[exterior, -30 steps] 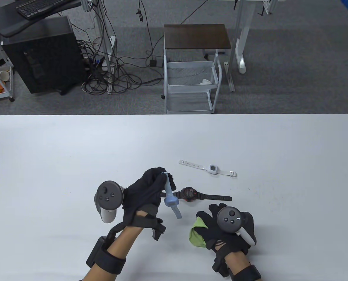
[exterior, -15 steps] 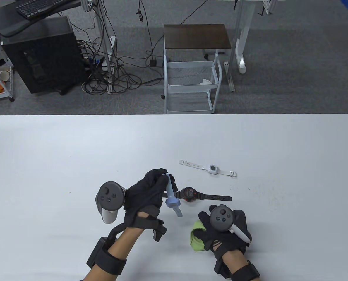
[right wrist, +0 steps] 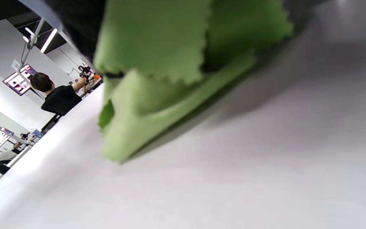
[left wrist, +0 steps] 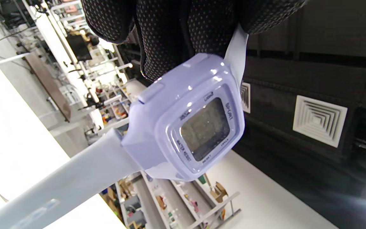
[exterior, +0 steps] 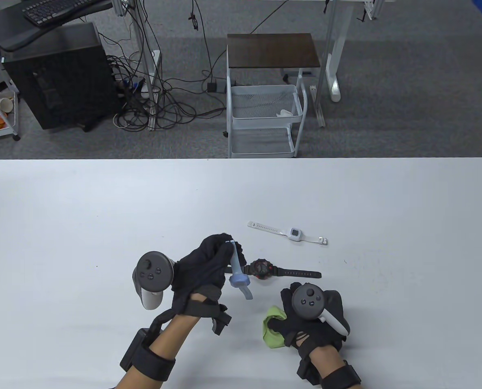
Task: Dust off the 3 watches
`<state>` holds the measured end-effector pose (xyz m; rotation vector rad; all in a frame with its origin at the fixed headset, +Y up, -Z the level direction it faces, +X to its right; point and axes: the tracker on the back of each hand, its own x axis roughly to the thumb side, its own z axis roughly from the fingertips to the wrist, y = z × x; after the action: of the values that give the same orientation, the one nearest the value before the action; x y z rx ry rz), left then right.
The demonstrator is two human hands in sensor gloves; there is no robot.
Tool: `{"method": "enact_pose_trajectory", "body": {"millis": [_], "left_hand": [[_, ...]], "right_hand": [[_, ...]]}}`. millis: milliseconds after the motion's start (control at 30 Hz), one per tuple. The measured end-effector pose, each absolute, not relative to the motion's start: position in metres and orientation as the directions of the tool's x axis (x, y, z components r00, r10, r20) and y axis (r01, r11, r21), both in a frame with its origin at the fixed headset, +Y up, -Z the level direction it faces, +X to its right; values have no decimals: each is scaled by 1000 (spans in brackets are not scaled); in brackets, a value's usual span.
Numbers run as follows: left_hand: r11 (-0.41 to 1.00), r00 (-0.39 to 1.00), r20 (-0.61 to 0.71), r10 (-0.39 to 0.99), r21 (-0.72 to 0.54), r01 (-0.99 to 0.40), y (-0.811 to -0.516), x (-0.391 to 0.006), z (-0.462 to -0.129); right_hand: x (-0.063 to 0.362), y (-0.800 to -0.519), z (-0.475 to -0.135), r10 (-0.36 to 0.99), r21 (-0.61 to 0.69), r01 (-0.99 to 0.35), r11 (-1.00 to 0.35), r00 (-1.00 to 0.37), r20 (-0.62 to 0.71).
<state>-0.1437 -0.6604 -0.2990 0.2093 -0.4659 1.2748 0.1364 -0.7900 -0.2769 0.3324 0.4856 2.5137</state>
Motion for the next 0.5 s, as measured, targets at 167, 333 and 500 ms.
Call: {"method": "enact_pose_trajectory", "body": {"millis": [167, 333, 500], "left_hand": [[289, 214, 447, 869, -106, -951, -660, -143, -299], [286, 210, 449, 869, -108, -952, -660, -143, -299], [282, 195, 461, 866, -128, -951, -657, -138, -295]], "right_hand": [[139, -783, -277, 623, 363, -539, -760, -763, 171], [141, -773, -273, 694, 291, -631, -719, -677, 247], [137, -765, -268, 725, 220, -703, -676, -581, 370]]}}
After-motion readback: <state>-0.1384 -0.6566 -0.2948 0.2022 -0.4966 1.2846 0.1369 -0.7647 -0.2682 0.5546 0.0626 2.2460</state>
